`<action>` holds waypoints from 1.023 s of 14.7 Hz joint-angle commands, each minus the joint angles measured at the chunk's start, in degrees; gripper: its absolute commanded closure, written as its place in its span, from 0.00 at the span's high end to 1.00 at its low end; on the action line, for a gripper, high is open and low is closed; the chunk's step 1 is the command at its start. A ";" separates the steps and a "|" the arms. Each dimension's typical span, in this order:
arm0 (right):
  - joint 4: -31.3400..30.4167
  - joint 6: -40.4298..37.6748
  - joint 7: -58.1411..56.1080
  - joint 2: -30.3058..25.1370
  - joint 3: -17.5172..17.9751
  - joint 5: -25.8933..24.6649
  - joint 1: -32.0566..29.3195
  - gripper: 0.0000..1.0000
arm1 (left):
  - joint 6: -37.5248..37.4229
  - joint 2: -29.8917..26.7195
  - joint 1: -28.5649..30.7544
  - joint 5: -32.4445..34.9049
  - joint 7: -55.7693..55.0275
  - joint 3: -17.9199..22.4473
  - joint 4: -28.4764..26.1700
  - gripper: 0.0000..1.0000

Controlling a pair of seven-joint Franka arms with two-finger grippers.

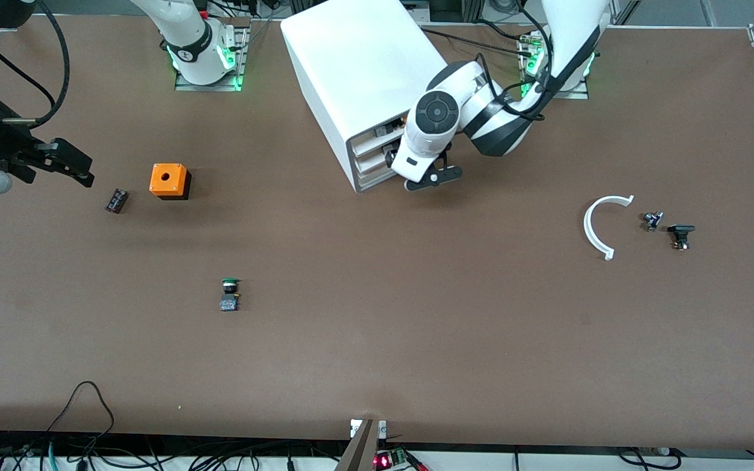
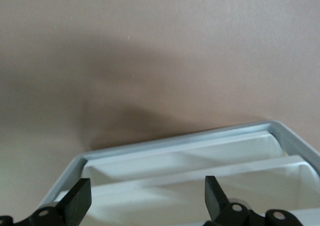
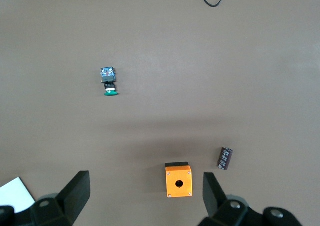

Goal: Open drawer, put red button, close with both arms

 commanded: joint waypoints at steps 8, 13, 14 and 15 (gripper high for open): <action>2.49 -3.76 -0.54 0.69 0.81 1.54 -0.95 1.00 | -0.31 -1.48 0.87 0.24 -0.76 -1.45 0.01 1.00; 2.40 -4.29 -0.28 0.69 0.90 1.63 -0.77 1.00 | -4.50 -1.56 5.96 7.07 5.63 -0.66 9.12 1.00; 2.40 -4.29 -0.36 0.69 0.90 1.54 -0.77 1.00 | -8.53 -1.48 6.93 9.98 9.23 -0.66 11.93 1.00; 2.40 -4.29 -0.45 0.69 0.90 1.54 -0.77 1.00 | -12.84 -1.39 8.33 11.83 13.44 -0.66 15.01 1.00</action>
